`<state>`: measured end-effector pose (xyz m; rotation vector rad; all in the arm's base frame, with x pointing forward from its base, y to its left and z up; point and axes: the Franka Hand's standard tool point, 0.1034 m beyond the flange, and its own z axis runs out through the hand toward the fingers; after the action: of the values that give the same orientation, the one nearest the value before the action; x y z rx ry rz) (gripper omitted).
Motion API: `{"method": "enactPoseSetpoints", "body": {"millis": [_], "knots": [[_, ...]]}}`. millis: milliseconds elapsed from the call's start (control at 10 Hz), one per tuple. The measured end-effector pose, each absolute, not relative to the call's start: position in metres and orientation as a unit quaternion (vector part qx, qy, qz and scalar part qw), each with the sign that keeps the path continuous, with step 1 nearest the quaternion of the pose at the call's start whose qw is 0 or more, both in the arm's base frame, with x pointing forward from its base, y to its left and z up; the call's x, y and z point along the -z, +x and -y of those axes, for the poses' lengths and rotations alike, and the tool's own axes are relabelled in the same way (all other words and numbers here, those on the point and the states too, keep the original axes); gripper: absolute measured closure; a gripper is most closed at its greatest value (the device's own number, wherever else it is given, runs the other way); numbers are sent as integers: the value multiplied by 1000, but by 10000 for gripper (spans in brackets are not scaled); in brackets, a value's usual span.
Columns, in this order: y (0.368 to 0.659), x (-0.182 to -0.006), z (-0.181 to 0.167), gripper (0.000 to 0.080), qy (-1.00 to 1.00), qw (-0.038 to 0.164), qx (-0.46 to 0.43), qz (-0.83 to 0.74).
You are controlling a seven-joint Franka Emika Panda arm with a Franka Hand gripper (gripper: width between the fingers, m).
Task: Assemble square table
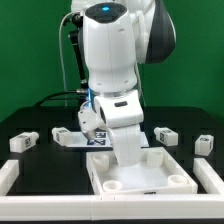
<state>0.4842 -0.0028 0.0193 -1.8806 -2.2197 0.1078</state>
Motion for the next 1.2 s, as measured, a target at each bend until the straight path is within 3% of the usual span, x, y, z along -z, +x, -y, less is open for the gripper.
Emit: {"method": "enactPoseSetpoints", "body": {"millis": [300,600,900,1200], "knots": [[488,-16,-9,726,-659,111,-33,743],[495,-10,-45,718,-690,131,-41,710],[495,-10,-53,707,-706,151,-76,688],[495,-10,-52,701,-704,143,-78,691]]}}
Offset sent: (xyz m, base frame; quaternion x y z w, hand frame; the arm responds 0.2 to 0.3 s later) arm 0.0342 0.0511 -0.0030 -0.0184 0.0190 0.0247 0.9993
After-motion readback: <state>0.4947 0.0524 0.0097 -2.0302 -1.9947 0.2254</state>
